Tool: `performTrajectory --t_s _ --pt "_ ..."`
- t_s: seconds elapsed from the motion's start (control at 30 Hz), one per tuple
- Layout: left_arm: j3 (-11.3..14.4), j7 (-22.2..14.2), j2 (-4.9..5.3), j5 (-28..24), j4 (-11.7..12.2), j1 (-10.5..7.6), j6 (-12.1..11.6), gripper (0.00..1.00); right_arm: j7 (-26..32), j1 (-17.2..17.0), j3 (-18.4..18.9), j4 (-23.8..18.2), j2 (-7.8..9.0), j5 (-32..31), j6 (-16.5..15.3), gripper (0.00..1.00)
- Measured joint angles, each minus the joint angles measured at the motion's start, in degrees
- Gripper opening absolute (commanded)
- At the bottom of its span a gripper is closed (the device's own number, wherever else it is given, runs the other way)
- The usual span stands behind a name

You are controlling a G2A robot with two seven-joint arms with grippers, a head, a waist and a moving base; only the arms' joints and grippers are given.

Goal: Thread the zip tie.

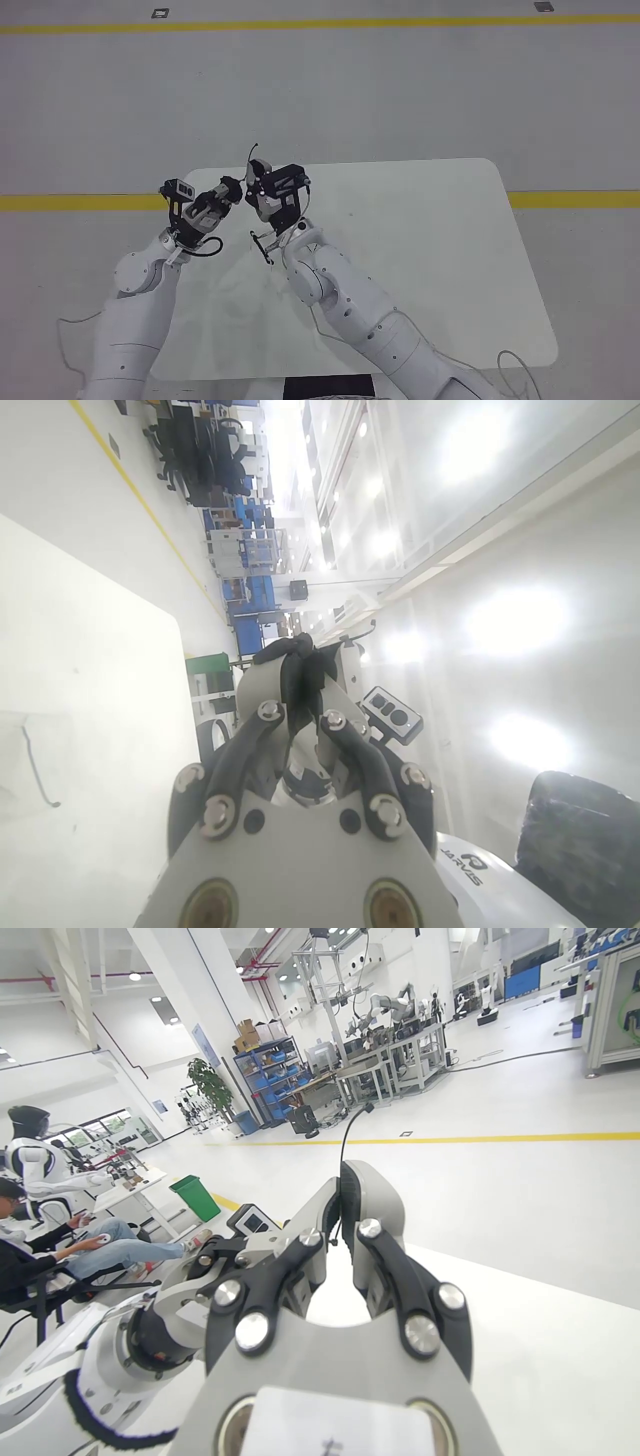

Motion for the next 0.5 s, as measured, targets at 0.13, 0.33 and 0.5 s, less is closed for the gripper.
performTrajectory --t_s 0.13,0.33,0.5 --pt "-0.09 0.04 0.0 0.35 -0.16 -0.07 0.0 0.0 0.01 0.03 0.07 0.02 -0.02 0.11 0.0 0.0" --pt "-0.05 0.19 -0.01 0.37 -0.15 -0.06 0.0 0.0 0.0 0.03 0.06 0.01 -0.02 0.09 0.0 0.0" --pt "0.43 2.58 -0.08 1.96 -0.47 0.12 0.0 0.0 0.0 0.02 0.06 0.01 -0.02 0.09 0.0 0.0"
